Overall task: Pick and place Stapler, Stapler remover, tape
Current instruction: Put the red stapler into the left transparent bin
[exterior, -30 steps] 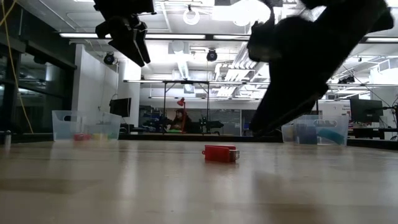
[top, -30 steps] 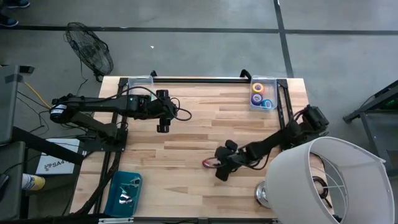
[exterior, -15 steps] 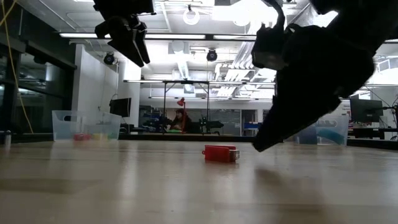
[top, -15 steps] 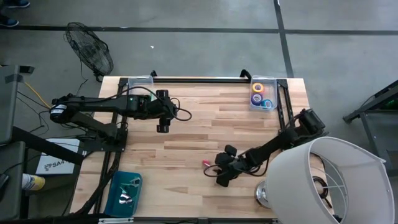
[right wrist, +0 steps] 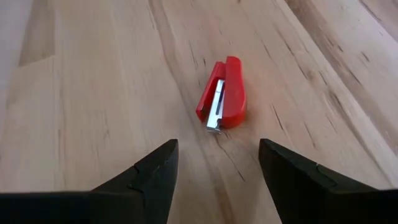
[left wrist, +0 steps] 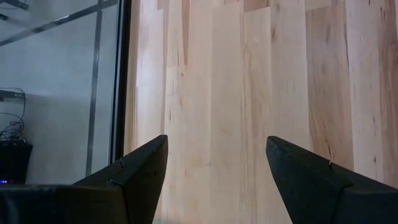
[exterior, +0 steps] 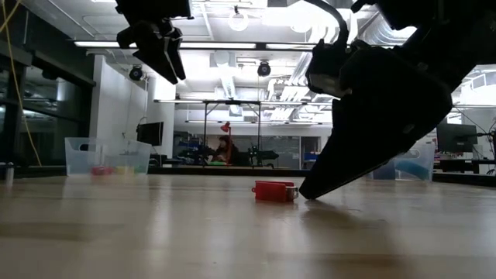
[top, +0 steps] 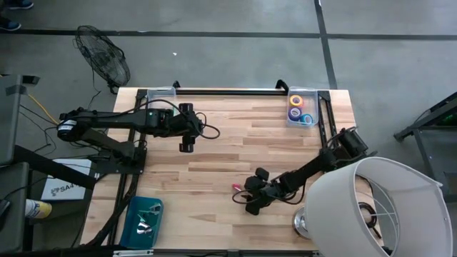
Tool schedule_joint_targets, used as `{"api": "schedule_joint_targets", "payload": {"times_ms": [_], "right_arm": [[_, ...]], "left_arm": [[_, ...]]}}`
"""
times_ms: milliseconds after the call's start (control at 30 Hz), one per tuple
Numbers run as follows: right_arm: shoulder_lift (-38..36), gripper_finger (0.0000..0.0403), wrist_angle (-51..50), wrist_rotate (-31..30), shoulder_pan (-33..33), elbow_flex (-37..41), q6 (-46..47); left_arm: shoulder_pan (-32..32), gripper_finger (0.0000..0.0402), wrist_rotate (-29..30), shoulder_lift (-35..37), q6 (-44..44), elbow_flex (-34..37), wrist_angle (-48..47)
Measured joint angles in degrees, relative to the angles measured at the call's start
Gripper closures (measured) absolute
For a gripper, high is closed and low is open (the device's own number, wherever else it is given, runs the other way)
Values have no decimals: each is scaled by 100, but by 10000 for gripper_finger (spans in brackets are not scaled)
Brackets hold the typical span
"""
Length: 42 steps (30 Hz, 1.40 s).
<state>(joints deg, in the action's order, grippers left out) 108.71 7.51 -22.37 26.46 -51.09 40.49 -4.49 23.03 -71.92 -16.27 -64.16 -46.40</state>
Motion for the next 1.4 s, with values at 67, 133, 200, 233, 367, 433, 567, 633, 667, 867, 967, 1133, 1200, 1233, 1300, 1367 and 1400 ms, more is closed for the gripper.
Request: {"api": "schedule_joint_targets", "payload": {"times_ms": [67,133,200,233,367,433,567,633,667,867,967,1133,1200,1233,1300,1367,1400], "right_arm": [[4,187,9,-8,0,0,-37],[4,187,15,14,-2,0,-74],[7,187,32,20,-4,0,-134],[8,187,54,21,-4,2,-197],[44,187,90,86,-4,-70,-468],[95,187,78,67,-10,-139,-584],[291,187,4,-57,-53,-324,-537],[382,187,-12,-163,-87,-422,-408],[415,187,-30,-210,-95,-460,-364],[496,187,-76,-362,-120,-544,-306],[498,187,-103,-433,-128,-543,-302],[498,202,-245,-461,-131,-549,-302],[498,214,-287,-473,-131,-549,-291],[498,220,-303,-474,-133,-549,-291],[498,234,-322,-490,-133,-549,-286],[498,248,-337,-498,-135,-549,-288],[498,256,-343,-498,-138,-547,-289]], "left_arm": [[0,133,2,0,2,0,-8],[0,133,4,0,1,0,-6],[0,133,5,0,1,0,-6],[0,133,7,0,1,0,-6],[0,133,48,0,2,0,-4],[0,133,51,0,1,0,-3],[0,133,57,0,1,1,-1],[0,133,66,0,2,0,1],[0,133,68,0,2,2,-1],[0,133,87,0,2,0,0],[0,133,85,0,2,0,-1],[0,133,87,0,2,0,-1],[0,133,86,0,2,0,-1],[0,133,87,0,2,0,-1],[0,133,85,0,2,0,-3],[0,133,85,0,2,0,-3],[-1,133,85,0,2,0,-3]]}}
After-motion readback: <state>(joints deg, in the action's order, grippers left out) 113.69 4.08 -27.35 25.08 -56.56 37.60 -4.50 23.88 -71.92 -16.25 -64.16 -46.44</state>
